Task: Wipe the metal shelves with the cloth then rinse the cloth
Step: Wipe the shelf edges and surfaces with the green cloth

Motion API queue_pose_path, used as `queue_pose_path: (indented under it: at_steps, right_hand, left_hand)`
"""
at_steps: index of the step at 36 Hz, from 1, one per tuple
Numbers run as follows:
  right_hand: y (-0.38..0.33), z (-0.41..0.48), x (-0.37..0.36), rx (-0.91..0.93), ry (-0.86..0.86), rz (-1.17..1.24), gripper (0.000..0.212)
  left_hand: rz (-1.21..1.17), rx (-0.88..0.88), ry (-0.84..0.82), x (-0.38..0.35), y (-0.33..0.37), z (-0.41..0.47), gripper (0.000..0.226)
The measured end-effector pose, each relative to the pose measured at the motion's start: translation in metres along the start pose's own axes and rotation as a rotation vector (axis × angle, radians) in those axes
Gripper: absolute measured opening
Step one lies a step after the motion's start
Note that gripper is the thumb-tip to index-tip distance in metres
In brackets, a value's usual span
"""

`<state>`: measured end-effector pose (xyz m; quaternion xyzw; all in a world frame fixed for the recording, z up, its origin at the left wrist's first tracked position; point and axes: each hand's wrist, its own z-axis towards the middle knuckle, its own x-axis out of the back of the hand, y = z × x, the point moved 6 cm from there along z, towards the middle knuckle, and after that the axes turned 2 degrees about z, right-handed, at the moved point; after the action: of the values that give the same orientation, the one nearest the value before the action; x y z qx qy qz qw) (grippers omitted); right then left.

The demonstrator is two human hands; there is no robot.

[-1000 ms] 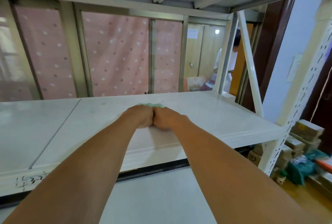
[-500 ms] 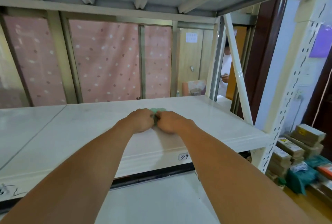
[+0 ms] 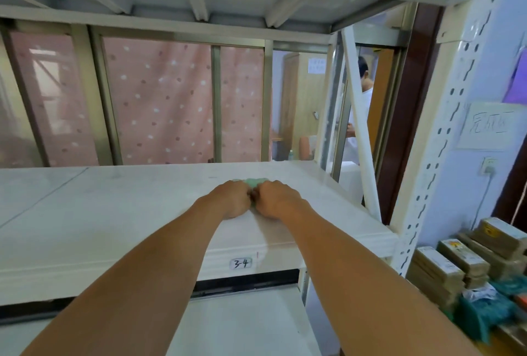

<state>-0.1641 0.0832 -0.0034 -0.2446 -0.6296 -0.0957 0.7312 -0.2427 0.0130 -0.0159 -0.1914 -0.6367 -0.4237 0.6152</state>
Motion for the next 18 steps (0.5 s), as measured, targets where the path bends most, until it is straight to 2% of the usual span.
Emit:
queue_pose_path:
  at_steps: [15,18]
  right_hand:
    - [0.097,0.004,0.023,-0.068,-0.041,-0.050,0.037]
    - [0.113,0.008,0.026,-0.096,-0.052,-0.060,0.037]
  left_hand:
    - [0.005,0.077,-0.076,-0.037,0.099,0.038,0.045]
    - [0.038,0.082,-0.099,-0.044,0.112,0.048,0.039]
